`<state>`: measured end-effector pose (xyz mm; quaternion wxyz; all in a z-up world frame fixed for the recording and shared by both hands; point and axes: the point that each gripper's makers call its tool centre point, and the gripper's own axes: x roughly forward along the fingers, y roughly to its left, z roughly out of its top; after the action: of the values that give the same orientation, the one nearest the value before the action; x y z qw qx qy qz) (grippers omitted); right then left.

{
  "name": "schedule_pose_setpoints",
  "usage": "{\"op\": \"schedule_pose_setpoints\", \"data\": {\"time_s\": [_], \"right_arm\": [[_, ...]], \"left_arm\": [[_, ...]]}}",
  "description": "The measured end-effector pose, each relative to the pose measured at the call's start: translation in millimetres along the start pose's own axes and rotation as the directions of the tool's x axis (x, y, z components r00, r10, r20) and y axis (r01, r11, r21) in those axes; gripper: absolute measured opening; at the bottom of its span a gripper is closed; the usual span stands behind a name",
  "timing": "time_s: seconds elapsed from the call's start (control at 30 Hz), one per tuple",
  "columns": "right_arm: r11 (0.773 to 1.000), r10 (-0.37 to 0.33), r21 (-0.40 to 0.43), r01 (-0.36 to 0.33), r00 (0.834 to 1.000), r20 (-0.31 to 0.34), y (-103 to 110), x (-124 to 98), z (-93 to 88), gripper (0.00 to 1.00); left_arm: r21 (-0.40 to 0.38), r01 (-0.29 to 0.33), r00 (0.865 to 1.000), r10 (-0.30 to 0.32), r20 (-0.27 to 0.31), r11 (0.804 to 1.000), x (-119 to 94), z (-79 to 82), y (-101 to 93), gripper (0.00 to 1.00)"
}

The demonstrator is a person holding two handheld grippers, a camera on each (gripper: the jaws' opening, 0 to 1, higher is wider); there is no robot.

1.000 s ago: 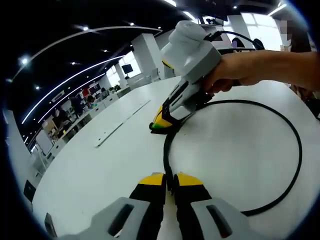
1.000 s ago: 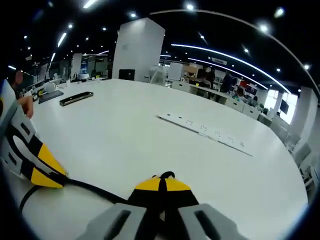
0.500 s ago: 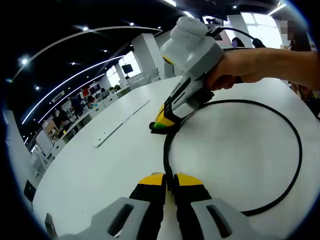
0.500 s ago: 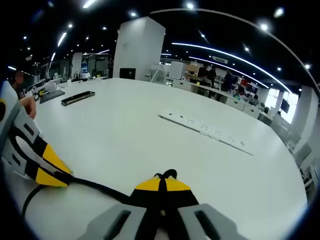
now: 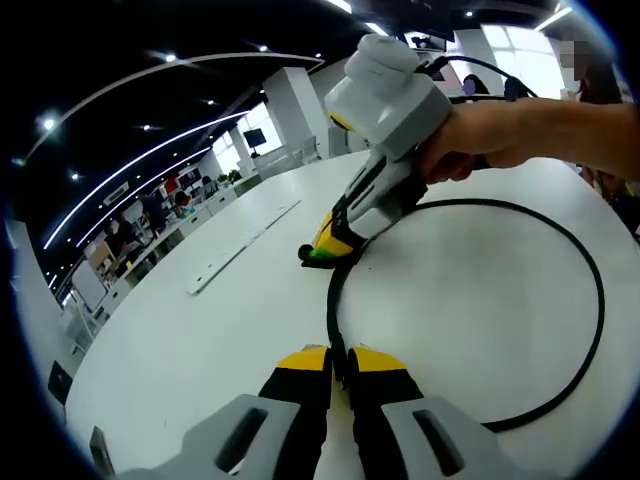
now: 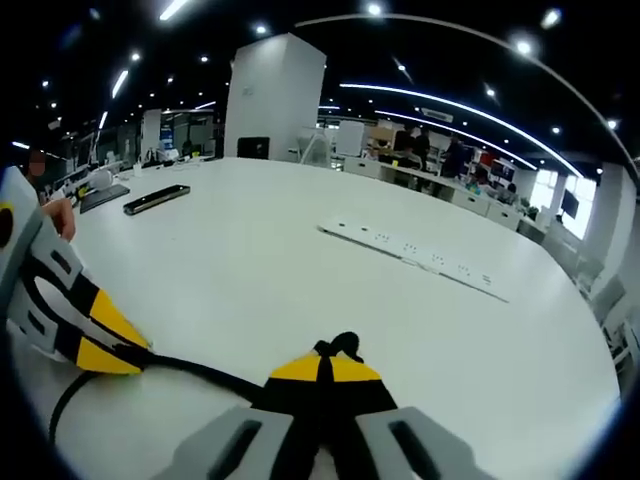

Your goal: Find the charging cable on the desk, coil it up and secure with Velcro.

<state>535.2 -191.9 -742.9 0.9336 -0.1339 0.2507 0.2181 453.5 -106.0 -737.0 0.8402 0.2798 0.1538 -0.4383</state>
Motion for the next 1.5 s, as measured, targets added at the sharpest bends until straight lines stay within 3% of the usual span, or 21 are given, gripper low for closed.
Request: {"op": "schedule_pose_setpoints", "data": {"time_s": [0.63, 0.87, 1.07, 1.23, 1.5], "right_arm": [[1.000, 0.022, -0.004, -0.021, 0.999, 0.029, 7, -7, 6.5, 0.03], [1.000, 0.024, -0.015, -0.022, 0.995, 0.095, 8, -19, 24.7, 0.07], [0.999, 0.038, -0.016, -0.036, 0.985, 0.171, 9, -40, 44.8, 0.18], [0.999, 0.045, -0.023, -0.040, 0.972, 0.230, 9, -58, 60.9, 0.19], [0.998, 0.058, -0.027, -0.053, 0.954, 0.293, 9, -80, 70.2, 0.30]], "left_arm": [[0.004, -0.001, 1.000, 0.001, 0.001, 1.000, 0, 0.2, -0.1, 0.08], [0.007, -0.006, 1.000, 0.006, 0.005, 1.000, 1, 0.4, 0.5, 0.08], [0.005, -0.008, 1.000, 0.008, 0.005, 1.000, 1, 0.3, 0.5, 0.08], [0.002, -0.009, 1.000, 0.009, 0.006, 1.000, 1, 0.3, 0.5, 0.08], [0.001, -0.011, 1.000, 0.011, 0.010, 1.000, 1, 0.9, 1.0, 0.08]]}}
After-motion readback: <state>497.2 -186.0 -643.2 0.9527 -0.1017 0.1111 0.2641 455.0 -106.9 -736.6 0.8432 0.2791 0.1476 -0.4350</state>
